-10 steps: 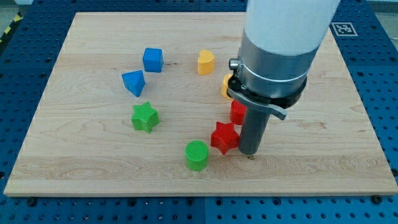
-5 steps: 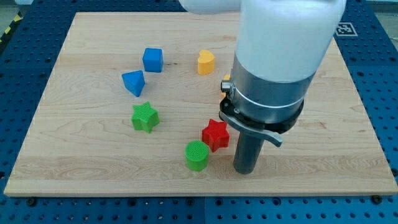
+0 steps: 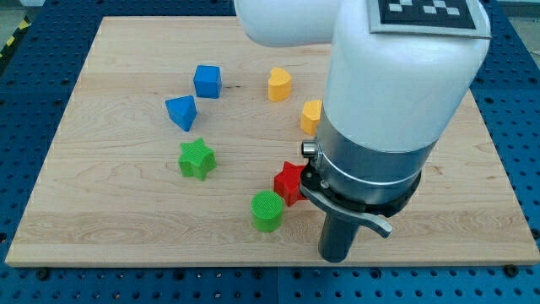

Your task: Push the red star above the green circle

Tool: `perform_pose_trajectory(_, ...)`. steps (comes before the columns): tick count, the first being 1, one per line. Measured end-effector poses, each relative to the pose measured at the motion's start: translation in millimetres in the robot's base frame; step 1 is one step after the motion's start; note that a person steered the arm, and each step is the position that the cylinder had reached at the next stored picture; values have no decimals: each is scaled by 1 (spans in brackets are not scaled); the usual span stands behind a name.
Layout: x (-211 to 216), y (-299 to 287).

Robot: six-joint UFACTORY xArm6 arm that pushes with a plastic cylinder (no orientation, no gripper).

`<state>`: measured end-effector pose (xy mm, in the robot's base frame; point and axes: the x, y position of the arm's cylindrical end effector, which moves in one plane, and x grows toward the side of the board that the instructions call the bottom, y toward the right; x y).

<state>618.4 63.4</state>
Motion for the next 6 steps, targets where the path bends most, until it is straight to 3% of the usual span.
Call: perform_pose_trajectory(6,-13,-35)
